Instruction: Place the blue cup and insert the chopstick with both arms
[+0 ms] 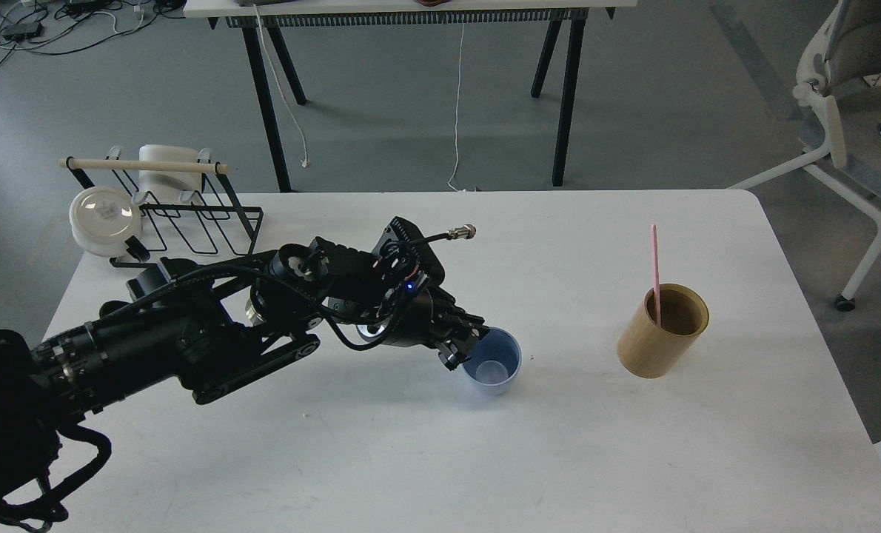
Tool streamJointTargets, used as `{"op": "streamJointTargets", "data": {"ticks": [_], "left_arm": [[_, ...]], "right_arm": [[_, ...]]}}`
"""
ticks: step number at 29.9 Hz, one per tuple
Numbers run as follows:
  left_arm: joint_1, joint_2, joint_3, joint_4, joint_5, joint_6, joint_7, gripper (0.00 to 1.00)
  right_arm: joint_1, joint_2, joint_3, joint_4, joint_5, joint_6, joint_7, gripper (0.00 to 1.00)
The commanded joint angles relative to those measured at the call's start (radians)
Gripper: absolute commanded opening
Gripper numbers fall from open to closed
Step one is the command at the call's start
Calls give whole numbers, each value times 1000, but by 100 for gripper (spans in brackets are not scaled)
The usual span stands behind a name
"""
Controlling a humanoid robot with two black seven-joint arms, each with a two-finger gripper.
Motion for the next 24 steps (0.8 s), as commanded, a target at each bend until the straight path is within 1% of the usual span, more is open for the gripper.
{"op": "streamJointTargets", "data": {"ticks": [1,2,4,6,8,10,13,14,16,17,19,24], "left_arm": [[-1,2,-1,-9,0,0,-9,21],[-1,0,-1,-14,0,0,-9,24],[-6,2,-4,-29,0,0,-9,32],[-12,3,-15,-32,0,0,-10,36],[-18,5,-28,-32,0,0,-15,43],[-29,9,-82,-32,0,0,-24,50],[-29,14,-209,-32,0,0,-29,66],[-29,14,-251,-31,0,0,-27,72],[-29,14,-350,-29,-81,0,-26,89],[-29,14,-393,-31,-136,0,-22,93],[-32,8,-452,-32,-225,0,-18,97],[-58,-9,-561,-3,-385,0,-18,98]], "right_arm": [[-2,-1,0,0,0,0,4,99],[-2,-1,-1,0,0,0,4,99],[-5,-1,0,3,0,0,4,99],[-5,0,0,3,1,0,4,99],[-5,-1,0,3,1,0,4,99],[-6,-1,0,3,1,0,4,99],[-9,-9,0,3,0,0,4,99],[-11,-18,-1,3,0,0,4,99],[-13,-29,-3,6,0,0,4,99],[-14,-29,-5,8,0,0,4,99],[-23,-29,-12,11,0,0,4,99],[-37,-29,-18,55,-2,0,5,99]]}}
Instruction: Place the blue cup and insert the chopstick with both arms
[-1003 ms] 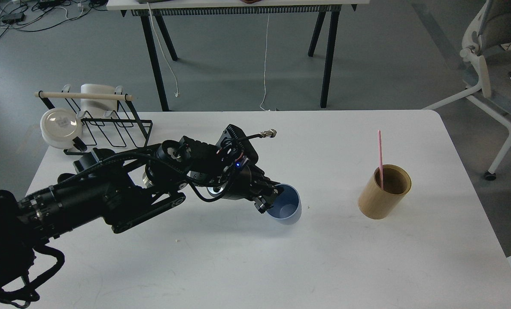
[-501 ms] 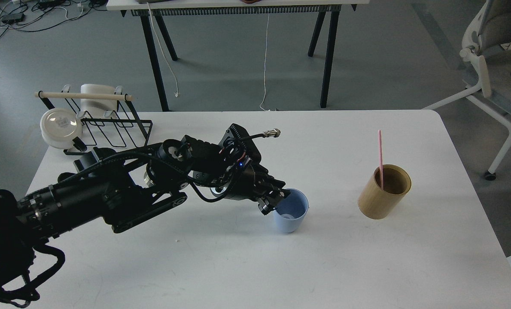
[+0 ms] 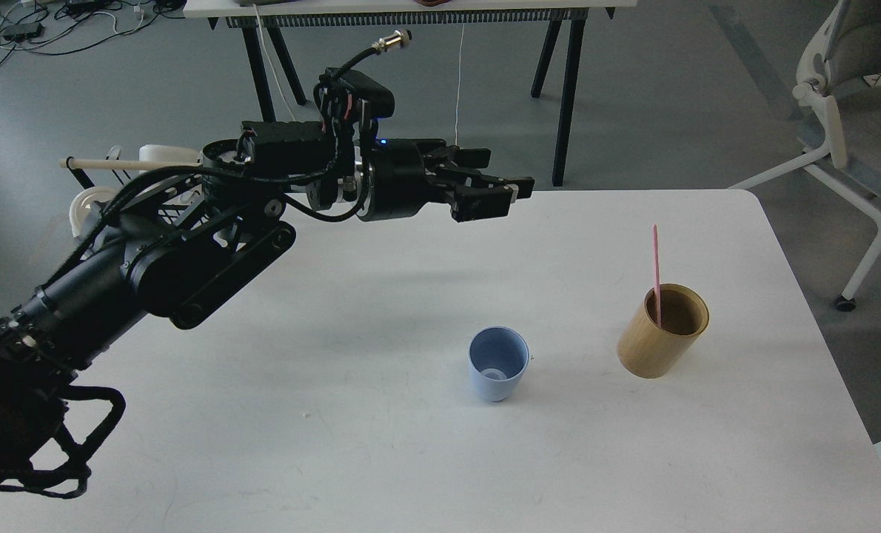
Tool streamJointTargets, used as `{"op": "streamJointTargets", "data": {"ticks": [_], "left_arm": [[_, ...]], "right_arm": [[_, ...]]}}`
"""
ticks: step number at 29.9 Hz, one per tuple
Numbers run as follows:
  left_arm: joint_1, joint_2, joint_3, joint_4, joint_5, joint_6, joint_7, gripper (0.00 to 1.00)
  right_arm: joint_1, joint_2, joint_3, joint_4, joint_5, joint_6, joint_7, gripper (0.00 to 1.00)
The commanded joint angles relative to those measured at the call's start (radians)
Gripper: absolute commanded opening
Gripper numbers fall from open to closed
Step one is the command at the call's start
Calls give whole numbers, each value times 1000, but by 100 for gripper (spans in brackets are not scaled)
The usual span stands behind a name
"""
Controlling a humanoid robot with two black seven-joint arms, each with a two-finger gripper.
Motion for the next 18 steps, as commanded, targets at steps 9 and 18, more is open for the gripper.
{"op": "streamJointTargets", "data": {"ticks": [9,18], "left_arm": [[-20,35,-156,233,-668,0,0,99],[-54,115,-159,550,-1431,0,7,99]], "right_arm": [[-3,-34,-13,82,-68,0,0,99],[6,-104,-16,108,-185,0,1,99]]}}
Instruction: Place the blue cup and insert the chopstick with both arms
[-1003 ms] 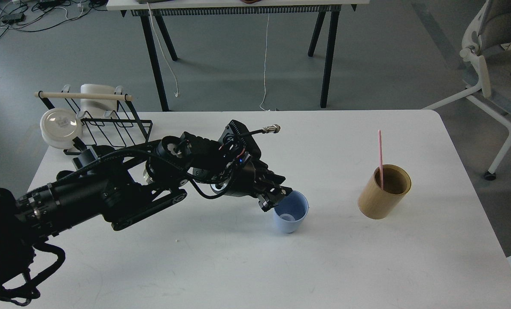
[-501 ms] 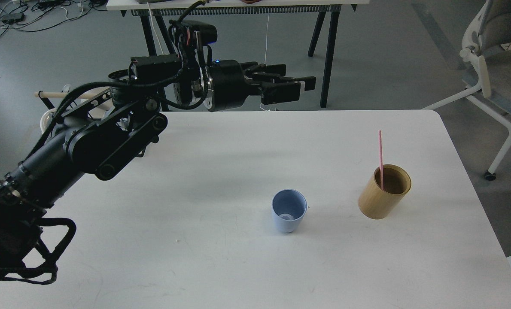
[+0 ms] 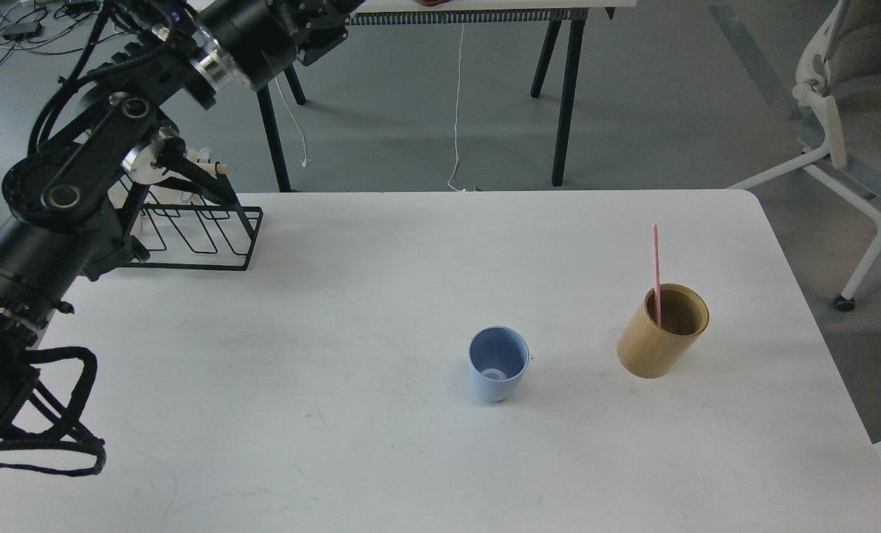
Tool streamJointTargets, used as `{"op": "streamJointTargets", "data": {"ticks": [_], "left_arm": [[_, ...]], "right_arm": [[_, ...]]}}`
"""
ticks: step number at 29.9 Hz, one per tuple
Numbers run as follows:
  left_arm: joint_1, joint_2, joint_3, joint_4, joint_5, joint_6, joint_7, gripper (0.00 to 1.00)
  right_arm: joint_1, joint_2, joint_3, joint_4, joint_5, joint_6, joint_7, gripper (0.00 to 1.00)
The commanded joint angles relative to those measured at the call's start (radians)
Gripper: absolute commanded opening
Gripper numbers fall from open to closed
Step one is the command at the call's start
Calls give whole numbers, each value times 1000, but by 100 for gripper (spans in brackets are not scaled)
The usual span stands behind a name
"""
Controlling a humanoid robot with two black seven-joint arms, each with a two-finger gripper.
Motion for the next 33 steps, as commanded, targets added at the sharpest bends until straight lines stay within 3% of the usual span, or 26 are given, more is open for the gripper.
{"op": "streamJointTargets", "data": {"ticks": [1,8,11,26,33], "left_arm": [[-5,11,2,135,-293,0,10,100],[-5,5,11,345,-662,0,122,100],[5,5,11,353,-697,0,126,100],[34,-3,11,349,-699,0,123,100],[35,-25,16,346,-699,0,125,100]], "right_arm": [[3,-37,-2,35,-66,0,1,99],[-9,-103,-3,258,-295,0,1,99],[-21,-123,-3,369,-411,-1,1,99],[-170,-158,-3,799,-1157,-265,1,98],[-236,-148,-35,869,-1551,-288,44,94]]}}
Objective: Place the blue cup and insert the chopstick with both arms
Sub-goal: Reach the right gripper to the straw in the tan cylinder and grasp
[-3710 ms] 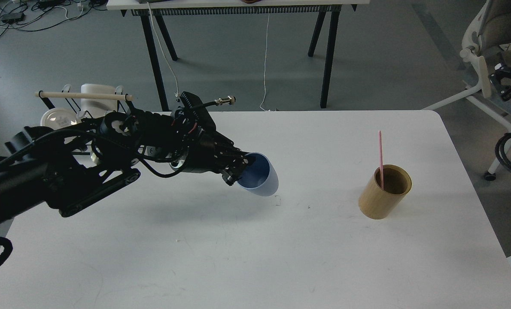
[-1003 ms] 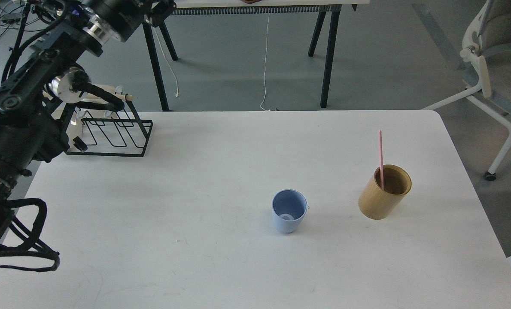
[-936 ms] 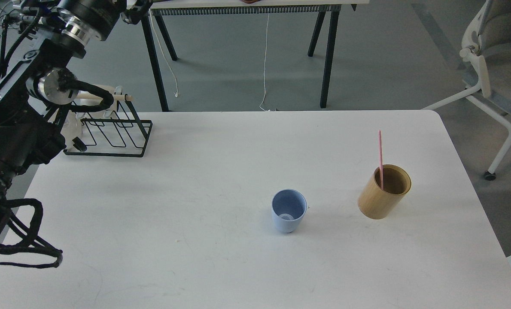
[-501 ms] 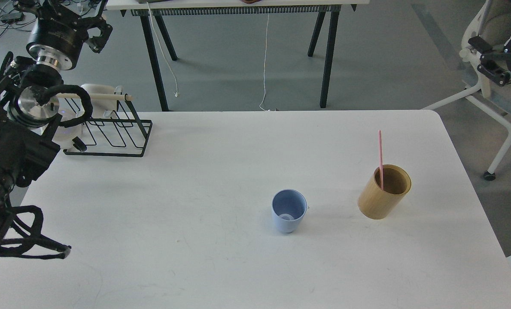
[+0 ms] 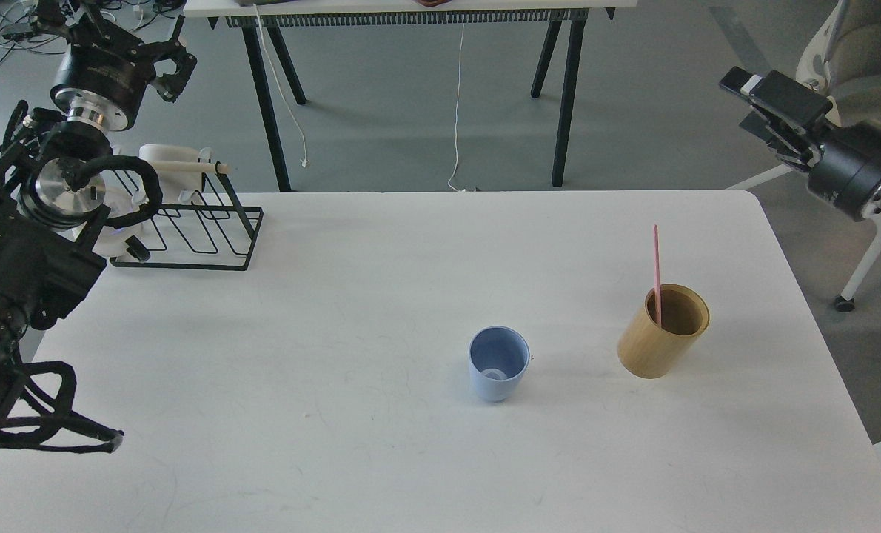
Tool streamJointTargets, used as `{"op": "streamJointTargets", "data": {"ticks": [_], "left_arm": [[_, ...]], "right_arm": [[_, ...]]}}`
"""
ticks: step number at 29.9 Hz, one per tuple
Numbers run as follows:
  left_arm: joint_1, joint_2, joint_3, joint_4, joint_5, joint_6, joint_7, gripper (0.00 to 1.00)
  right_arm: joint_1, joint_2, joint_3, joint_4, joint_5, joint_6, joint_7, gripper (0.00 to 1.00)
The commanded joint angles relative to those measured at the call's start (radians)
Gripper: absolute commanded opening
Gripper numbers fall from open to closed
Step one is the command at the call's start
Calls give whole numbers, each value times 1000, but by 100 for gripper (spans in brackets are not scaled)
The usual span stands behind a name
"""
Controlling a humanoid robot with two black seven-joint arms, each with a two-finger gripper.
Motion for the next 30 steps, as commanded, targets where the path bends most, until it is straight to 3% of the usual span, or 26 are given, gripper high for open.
{"op": "streamJointTargets", "data": {"ticks": [1,3,6,9,12,19,24,30], "left_arm": [[5,-8,7,0,2,0,2,100],[11,-8,13,0,2,0,2,100],[11,-6,13,0,2,0,2,100],[11,-6,13,0,2,0,2,100],[11,-6,13,0,2,0,2,100],[11,-3,13,0,2,0,2,100],[11,-3,12,1,0,0,2,100],[11,-3,7,1,-1,0,-1,100]], "right_arm": [[-22,9,-56,8,-221,-15,38,93],[-22,10,-112,7,-308,-55,46,92],[-14,10,-203,-1,-416,-112,46,81],[-11,18,-270,-15,-509,-121,38,70],[-10,56,-292,-33,-586,-121,18,68],[0,121,-301,-105,-611,-121,-2,58],[4,131,-335,-105,-645,-120,-2,39],[1,133,-340,-119,-645,-121,-5,34]]}}
